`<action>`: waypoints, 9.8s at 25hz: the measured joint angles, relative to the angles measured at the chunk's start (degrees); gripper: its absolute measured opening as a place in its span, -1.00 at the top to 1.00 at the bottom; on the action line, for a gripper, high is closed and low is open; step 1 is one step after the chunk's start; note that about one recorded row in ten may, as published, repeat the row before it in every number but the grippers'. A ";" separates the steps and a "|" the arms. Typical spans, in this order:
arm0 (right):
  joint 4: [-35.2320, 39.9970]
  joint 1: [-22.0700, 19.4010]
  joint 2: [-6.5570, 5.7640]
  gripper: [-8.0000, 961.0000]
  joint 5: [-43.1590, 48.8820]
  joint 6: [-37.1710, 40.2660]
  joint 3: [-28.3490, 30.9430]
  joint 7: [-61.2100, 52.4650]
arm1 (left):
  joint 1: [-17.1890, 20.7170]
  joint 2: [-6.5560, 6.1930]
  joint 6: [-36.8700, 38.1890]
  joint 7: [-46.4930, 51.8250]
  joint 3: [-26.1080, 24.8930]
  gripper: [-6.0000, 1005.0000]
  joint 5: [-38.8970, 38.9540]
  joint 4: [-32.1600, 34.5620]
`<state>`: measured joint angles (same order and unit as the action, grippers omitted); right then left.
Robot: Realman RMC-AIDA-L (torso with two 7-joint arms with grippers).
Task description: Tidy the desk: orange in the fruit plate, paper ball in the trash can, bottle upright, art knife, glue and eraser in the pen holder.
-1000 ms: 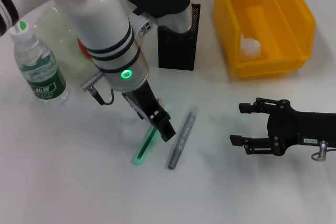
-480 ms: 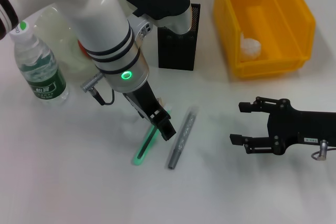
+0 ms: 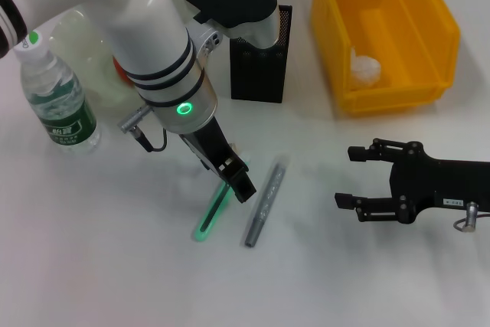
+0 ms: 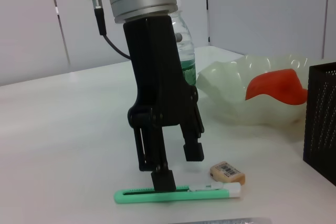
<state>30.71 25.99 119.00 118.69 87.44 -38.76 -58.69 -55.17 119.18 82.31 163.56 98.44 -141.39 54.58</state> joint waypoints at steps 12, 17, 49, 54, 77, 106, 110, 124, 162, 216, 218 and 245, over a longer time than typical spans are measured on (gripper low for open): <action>0.03 -0.02 -0.02 -0.70 -0.13 0.09 0.00 0.04 | -0.12 0.00 -0.34 -1.10 0.13 -0.59 0.09 0.00; 0.01 0.07 -0.09 -0.70 -0.14 0.17 0.00 0.06 | -0.05 0.00 -0.42 -1.25 1.33 -0.58 0.36 -0.05; 0.05 -0.23 -0.09 -0.70 -0.13 0.34 0.00 0.34 | 0.63 0.00 -4.91 -0.35 6.79 -0.03 0.50 -1.58; 0.05 -0.24 -0.09 -0.70 -0.13 0.36 0.00 0.34 | 0.87 0.00 -5.29 -0.38 7.31 0.06 0.50 -1.48; 0.05 -0.24 -0.09 -0.70 -0.13 1.12 0.00 0.34 | 1.01 0.00 -6.11 -0.55 8.99 0.19 0.47 -1.20; 0.05 -0.31 -0.09 -0.70 -0.21 1.75 -0.01 0.07 | 0.67 0.00 -5.44 -0.12 10.52 0.59 0.34 -1.19; 0.05 -0.32 -0.09 -0.70 -0.22 1.82 0.00 -0.03 | 0.62 0.00 -5.47 -0.09 10.58 0.60 0.32 -1.47; 0.12 -0.60 -0.09 -0.70 -0.23 2.80 1.09 0.03 | 1.27 0.00 -5.01 -0.21 9.97 0.62 0.11 0.07; 0.23 -0.94 -0.18 -0.70 -0.14 2.64 2.07 -1.67 | 21.50 -0.22 6.79 -76.95 -29.55 0.55 60.97 -18.09; -7.88 -4.19 0.17 -0.70 -18.22 -1.41 3.25 12.46 | 9.40 0.08 -16.73 -146.20 -93.44 0.45 47.62 -72.33; -8.43 -4.27 0.17 -0.70 -18.73 -1.34 3.22 13.16 | 9.39 0.08 -17.11 -146.20 -93.68 0.45 47.61 -72.34; -8.57 -4.36 0.17 -0.70 -18.85 -1.25 2.63 12.96 | 7.08 0.09 -24.04 -145.64 -97.91 0.25 46.21 -72.42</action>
<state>22.14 21.62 119.18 99.85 86.20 -36.12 -45.74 -48.10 119.26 58.27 17.92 0.52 -95.18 -17.84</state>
